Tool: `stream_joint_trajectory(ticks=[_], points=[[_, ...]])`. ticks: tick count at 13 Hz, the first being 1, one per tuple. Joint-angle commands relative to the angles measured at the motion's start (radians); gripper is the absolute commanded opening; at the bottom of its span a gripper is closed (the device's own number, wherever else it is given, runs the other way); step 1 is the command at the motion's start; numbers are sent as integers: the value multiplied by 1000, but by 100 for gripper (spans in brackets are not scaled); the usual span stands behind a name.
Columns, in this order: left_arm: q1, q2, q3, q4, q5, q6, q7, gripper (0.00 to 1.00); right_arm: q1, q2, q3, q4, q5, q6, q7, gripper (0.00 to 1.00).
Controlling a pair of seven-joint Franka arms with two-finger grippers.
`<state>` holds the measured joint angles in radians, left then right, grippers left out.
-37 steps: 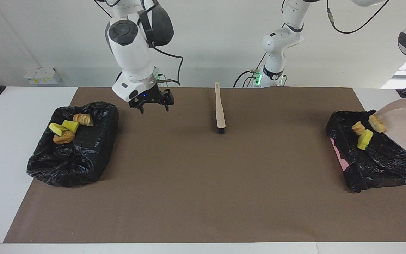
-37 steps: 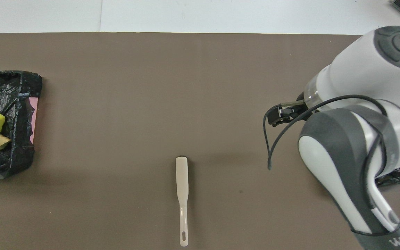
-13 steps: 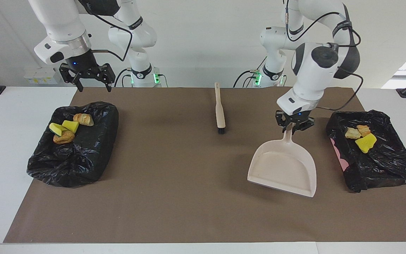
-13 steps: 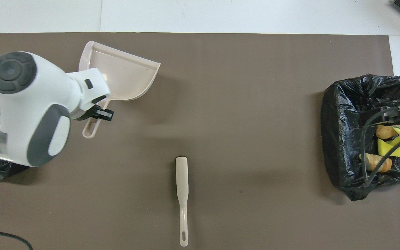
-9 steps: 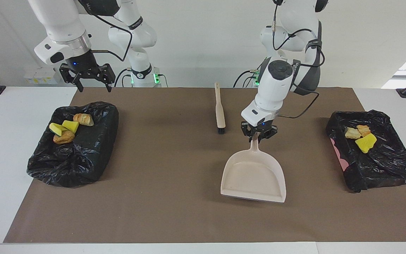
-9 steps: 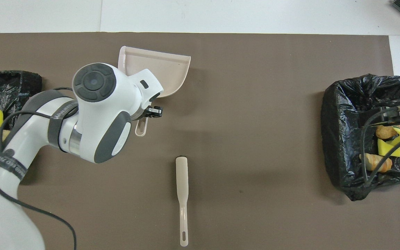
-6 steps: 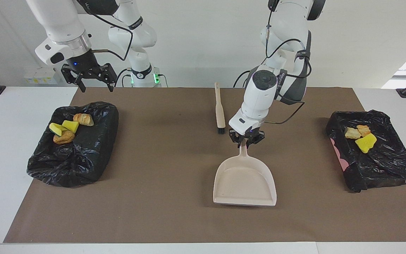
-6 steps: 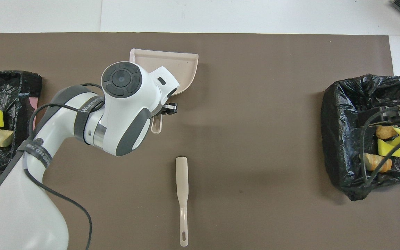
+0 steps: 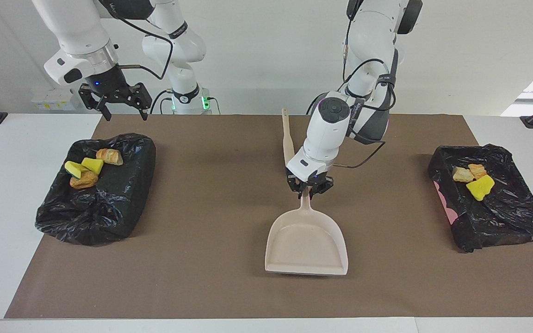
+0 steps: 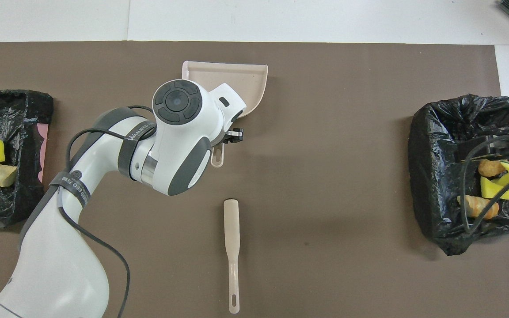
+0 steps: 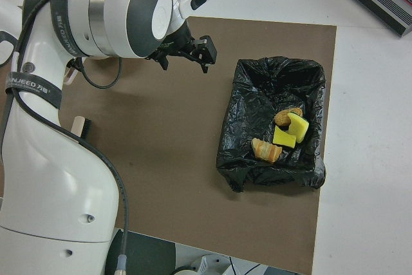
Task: Sweep and dump trash in bin
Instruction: 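Bring the empty dustpan back with the left gripper and lower it onto the table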
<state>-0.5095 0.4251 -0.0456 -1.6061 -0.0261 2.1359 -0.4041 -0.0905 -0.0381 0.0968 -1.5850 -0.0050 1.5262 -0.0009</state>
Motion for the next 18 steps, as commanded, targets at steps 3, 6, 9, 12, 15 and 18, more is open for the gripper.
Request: stream_joint_trajectory(ticks=[3,6,9,12,15,18], points=[[-32,24,21,-34,-20,18,-9,0,-14,-22,6,-23,23,-1,10,100],[-30,24,21,-37,-18,7,-9,29,-14,-22,6,-23,25,-3,9,100],[-32,18,21,-43,-18,-8,-10,72,-14,-22,6,-23,23,-3,9,100],[-26,-24,24,-51,-17,-48,1,100,-14,-23,6,-23,23,-3,9,100],[29,-127,33,-92,15,-106,16,100,-14,-22,6,-23,23,-3,9,100],[110,-222,33,-107,51,-190,138,100,-14,-23,6,-23,23,-3,9,100]])
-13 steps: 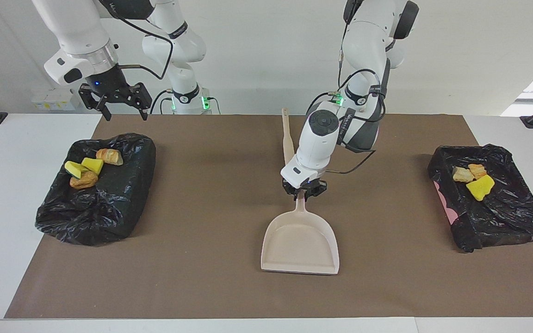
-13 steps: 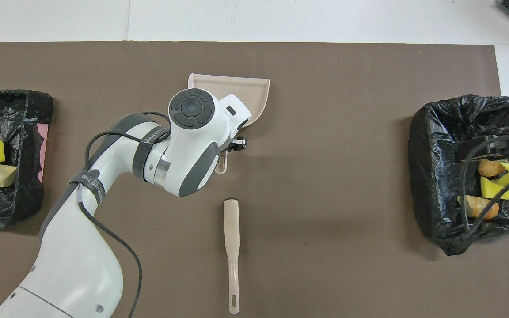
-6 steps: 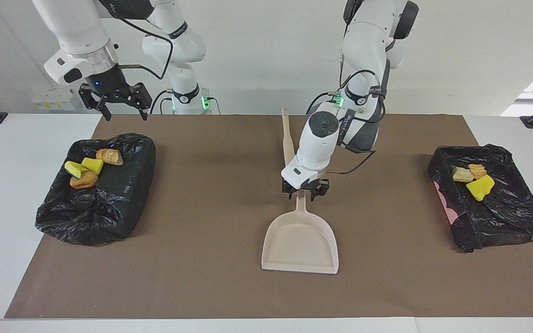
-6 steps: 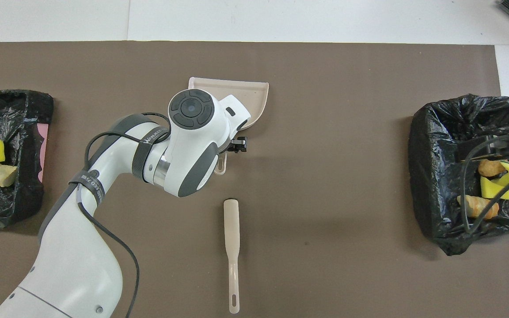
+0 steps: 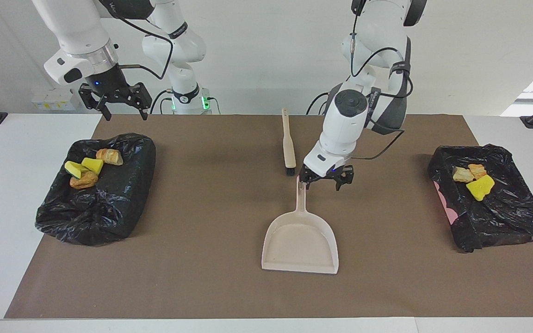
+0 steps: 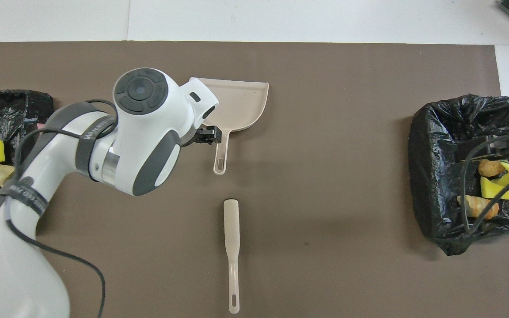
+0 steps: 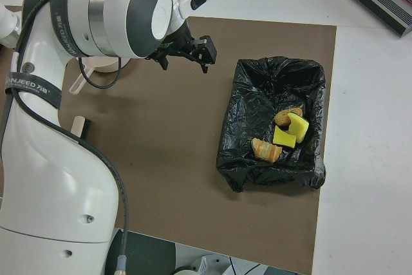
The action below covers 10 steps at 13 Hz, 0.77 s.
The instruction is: Sweep and dump trash in bin
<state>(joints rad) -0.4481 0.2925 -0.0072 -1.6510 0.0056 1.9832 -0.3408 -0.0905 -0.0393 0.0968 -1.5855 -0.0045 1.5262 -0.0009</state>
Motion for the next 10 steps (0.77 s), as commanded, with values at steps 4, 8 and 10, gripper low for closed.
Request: stream_joint_trajectory(ticks=[4,8,10], points=[[215,-222,-5,-50,17,-128,317,100,-14,-22,6,-22,23,-3,9,100],[316,-279,3,9,17,-239,429,100,-14,-21,6,-22,23,-3,9,100],[368,-279,4,86,10,-317,459,100,-14,-22,6,-22,23,-3,9,100]])
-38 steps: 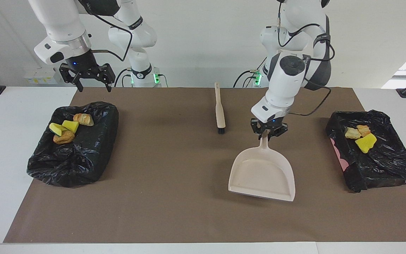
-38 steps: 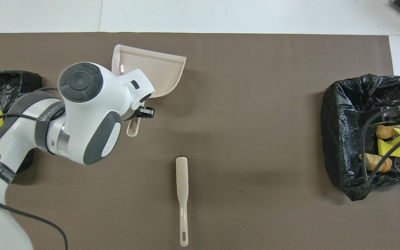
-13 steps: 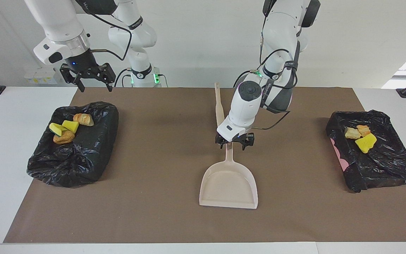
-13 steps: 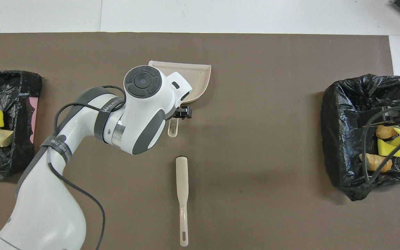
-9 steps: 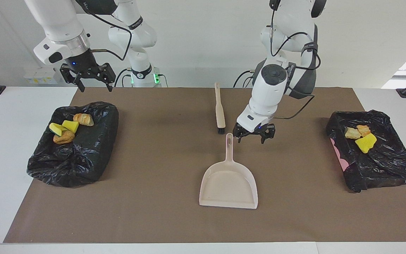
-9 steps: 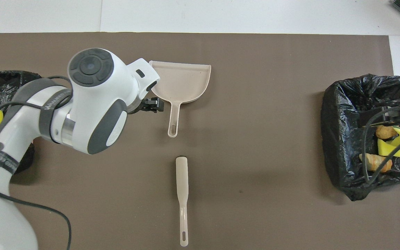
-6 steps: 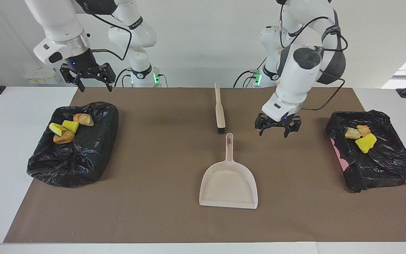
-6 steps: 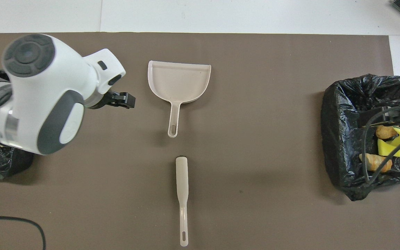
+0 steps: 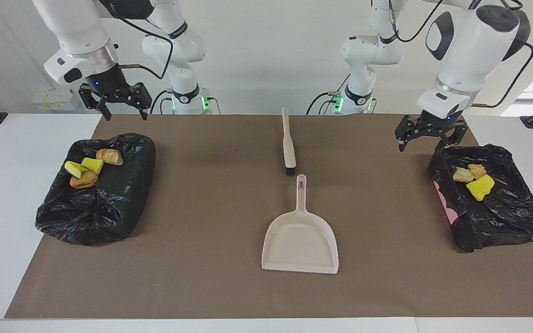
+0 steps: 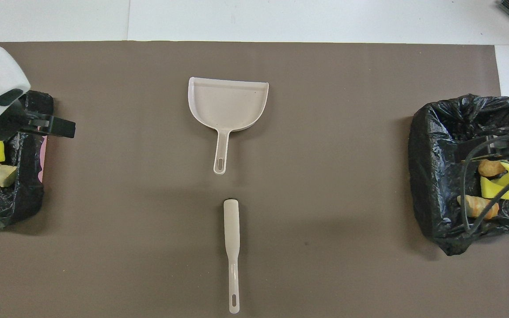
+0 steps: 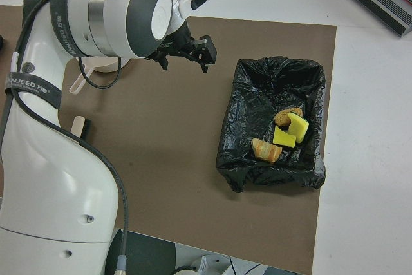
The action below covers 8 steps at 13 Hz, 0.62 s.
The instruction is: Sweep and dump trash in bin
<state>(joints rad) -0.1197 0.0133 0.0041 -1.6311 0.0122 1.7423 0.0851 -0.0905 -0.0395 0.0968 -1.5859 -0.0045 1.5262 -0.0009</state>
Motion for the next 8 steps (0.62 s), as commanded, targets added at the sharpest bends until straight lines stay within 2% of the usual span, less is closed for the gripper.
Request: stream_joint_trajectory(ticks=[1,6,8], points=[[54,-1,-6,107,6,-134,54,100,-14,-20,6,-22,24,-3,9,100],[109,5,-7,230,-3,-306,108,100,-14,-22,6,-22,23,-3,9,100],[127,-16,-9,218,-3,-308,130,100,-14,-20,6,-22,23,-3,9,100]])
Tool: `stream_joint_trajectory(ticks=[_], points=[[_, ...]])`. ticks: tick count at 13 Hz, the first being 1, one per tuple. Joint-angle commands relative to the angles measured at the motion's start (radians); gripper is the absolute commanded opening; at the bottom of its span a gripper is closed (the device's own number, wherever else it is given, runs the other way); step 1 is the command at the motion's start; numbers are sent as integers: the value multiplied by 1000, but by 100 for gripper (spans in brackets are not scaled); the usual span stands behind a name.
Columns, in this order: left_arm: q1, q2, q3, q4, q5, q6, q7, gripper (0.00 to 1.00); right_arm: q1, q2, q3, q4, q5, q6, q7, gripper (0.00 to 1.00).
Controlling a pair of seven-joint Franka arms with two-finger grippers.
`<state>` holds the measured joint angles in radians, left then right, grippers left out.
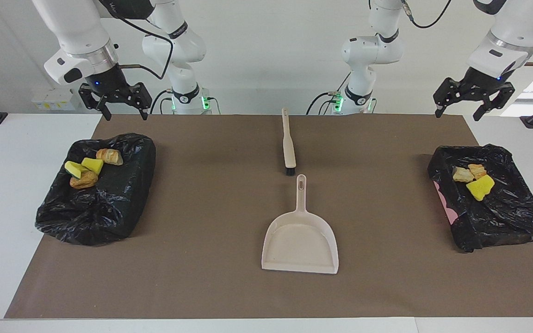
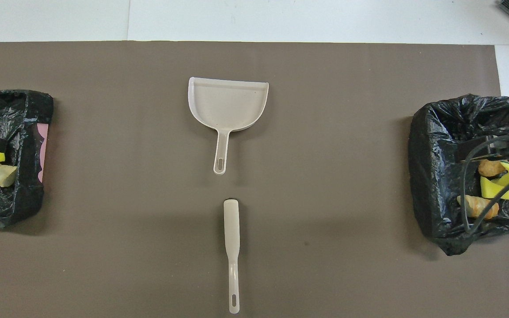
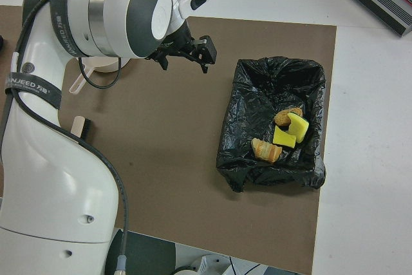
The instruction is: Sweep and dump trash in bin
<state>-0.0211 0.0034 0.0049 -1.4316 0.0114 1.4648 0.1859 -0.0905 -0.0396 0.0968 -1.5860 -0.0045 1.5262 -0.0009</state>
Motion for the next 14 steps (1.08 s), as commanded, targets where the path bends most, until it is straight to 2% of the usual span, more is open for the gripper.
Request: stream_joint_trajectory(ticks=[1,2,14], points=[[30,-38,-11,-7,-2,-31,14,100,-14,-20,6,-22,23,-3,9,100],[30,-54,-10,-39,-2,-21,10,100,-14,-20,6,-22,23,-3,9,100],[30,-63,-8,-58,-2,9,-89,100,-14,-20,6,-22,23,-3,9,100]])
